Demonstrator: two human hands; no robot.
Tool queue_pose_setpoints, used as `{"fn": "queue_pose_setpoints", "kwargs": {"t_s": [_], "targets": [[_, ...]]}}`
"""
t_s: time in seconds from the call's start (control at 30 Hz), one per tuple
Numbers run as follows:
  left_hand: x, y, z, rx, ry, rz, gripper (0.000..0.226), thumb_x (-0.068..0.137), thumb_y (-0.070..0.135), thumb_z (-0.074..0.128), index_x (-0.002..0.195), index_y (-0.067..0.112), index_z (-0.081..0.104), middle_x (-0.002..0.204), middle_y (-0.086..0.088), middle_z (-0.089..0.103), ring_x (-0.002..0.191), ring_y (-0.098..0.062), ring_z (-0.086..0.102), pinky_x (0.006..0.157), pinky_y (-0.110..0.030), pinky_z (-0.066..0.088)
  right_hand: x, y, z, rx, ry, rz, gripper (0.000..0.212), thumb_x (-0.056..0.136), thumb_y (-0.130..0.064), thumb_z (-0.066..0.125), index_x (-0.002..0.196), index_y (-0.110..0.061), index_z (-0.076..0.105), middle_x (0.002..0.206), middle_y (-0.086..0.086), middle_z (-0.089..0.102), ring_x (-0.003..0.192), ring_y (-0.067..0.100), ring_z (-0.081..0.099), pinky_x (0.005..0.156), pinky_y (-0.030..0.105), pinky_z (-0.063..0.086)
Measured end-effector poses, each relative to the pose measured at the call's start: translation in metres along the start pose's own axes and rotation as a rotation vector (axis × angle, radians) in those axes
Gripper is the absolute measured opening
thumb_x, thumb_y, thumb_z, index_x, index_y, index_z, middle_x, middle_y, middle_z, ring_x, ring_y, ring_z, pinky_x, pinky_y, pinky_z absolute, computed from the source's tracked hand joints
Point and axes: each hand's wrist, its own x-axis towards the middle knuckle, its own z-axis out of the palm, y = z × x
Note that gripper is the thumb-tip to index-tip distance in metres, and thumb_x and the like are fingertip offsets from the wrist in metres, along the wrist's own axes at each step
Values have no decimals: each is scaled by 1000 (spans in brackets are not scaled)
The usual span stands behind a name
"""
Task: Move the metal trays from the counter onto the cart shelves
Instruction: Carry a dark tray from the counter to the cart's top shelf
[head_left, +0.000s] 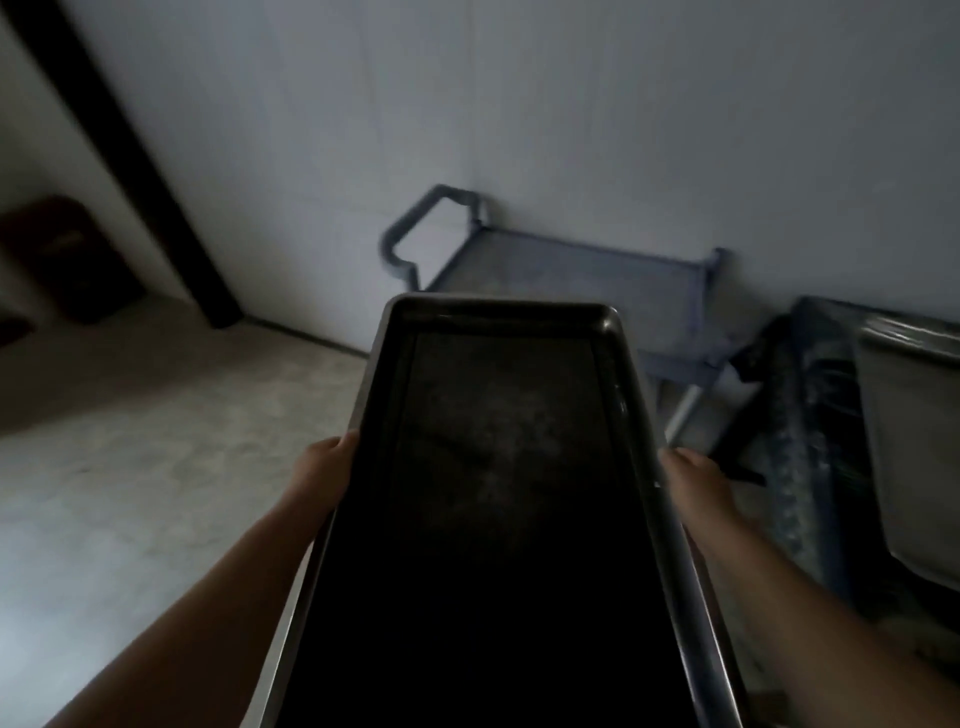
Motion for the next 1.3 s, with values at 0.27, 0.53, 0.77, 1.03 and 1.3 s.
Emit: {"fn": "queue_pose_setpoints", "kwargs": {"t_s": [0.27, 0.53, 0.77, 1.03, 1.3], "targets": [[63, 62, 54, 135, -155, 82, 47, 94, 49, 48, 82, 14, 76, 79, -14, 74, 78, -34, 70, 78, -50, 57, 39, 19, -24, 122, 85, 138, 28, 97, -27, 46, 71, -19, 54, 71, 4, 53, 73, 22, 52, 65, 34, 36], [100, 89, 75, 117, -147, 28, 44, 93, 50, 49, 82, 16, 75, 79, -12, 75, 79, -31, 71, 82, -52, 58, 95, 1, -24, 70, 63, 168, 29, 96, -32, 45, 75, -17, 59, 79, 10, 61, 74, 23, 58, 60, 30, 40], [164, 105, 90, 101, -186, -14, 45, 96, 48, 49, 85, 12, 73, 83, -18, 73, 80, -33, 71, 78, -47, 57, 160, -19, -1, -16, 58, 174, 27, 96, -30, 44, 79, -15, 59, 74, 3, 57, 67, 16, 52, 53, 27, 34], [292, 146, 114, 63, -242, -51, 39, 96, 47, 49, 96, 13, 69, 92, -13, 74, 86, -29, 71, 88, -50, 56, 286, -73, 33, -45, 87, 158, 36, 96, -27, 43, 76, 0, 55, 75, 15, 56, 66, 23, 50, 58, 30, 32], [374, 166, 127, 59, -197, -133, 32, 97, 38, 54, 100, 8, 67, 99, -17, 73, 88, -30, 71, 87, -49, 57, 393, -110, 66, -275, -32, 141, 34, 95, -30, 40, 65, -18, 50, 68, 0, 51, 63, 14, 46, 53, 28, 31]]}}
